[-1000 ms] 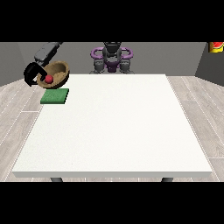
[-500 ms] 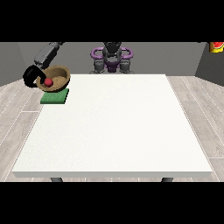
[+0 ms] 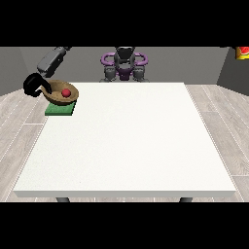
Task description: Pick the cup and pour the ball into the bowl, then pick the bowl and place it on the pad
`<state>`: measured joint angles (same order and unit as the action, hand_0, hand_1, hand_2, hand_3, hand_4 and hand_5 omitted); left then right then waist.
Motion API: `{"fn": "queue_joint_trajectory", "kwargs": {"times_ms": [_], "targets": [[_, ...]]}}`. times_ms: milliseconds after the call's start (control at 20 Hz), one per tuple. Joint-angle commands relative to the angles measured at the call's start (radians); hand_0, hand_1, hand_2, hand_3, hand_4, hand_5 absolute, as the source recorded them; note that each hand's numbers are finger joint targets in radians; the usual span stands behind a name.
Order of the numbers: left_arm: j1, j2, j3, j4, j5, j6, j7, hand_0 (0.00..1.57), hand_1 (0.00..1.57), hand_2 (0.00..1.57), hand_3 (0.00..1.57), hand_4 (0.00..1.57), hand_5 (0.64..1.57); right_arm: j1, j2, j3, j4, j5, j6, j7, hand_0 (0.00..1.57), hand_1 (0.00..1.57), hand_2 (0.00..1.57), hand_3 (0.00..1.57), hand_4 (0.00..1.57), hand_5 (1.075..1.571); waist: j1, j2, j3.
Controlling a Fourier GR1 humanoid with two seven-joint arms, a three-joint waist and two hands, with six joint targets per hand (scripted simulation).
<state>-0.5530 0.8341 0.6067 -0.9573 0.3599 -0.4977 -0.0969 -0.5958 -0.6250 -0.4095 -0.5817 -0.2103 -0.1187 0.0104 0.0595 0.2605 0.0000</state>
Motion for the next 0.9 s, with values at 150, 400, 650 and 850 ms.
{"fn": "queue_joint_trajectory", "kwargs": {"times_ms": [150,400,650,850], "targets": [[0.006,0.039,0.013,-0.014,0.052,-0.037,0.031,0.0,0.0,0.0,0.0,1.19,1.565,-0.01,0.022,-0.048,0.061,-0.037,-0.008,-0.089,1.43,1.43,1.38,0.67,0.0,1.534,0.037,0.023,0.0011],[-0.007,0.06,0.024,0.01,0.031,-0.014,-0.034,0.0,0.0,0.0,0.0,1.19,1.568,-0.044,-0.035,0.007,0.057,0.011,0.04,-0.053,0.64,0.64,0.69,1.01,0.0,1.469,0.032,0.078,0.0006],[0.014,-0.028,-0.05,-0.035,-0.003,0.028,-0.023,0.0,0.0,0.0,0.0,1.21,1.569,-0.068,0.008,0.1,0.051,0.089,0.015,0.006,0.0,0.0,0.0,0.0,0.0,1.407,0.036,-0.003,0.0002],[0.024,-0.086,-0.089,-0.139,0.015,0.072,0.053,0.0,0.0,0.0,0.0,1.19,1.569,-0.09,-0.086,0.08,0.095,0.084,0.081,0.041,0.0,0.0,0.0,0.0,0.0,1.4,0.047,-0.064,0.0008]]}}
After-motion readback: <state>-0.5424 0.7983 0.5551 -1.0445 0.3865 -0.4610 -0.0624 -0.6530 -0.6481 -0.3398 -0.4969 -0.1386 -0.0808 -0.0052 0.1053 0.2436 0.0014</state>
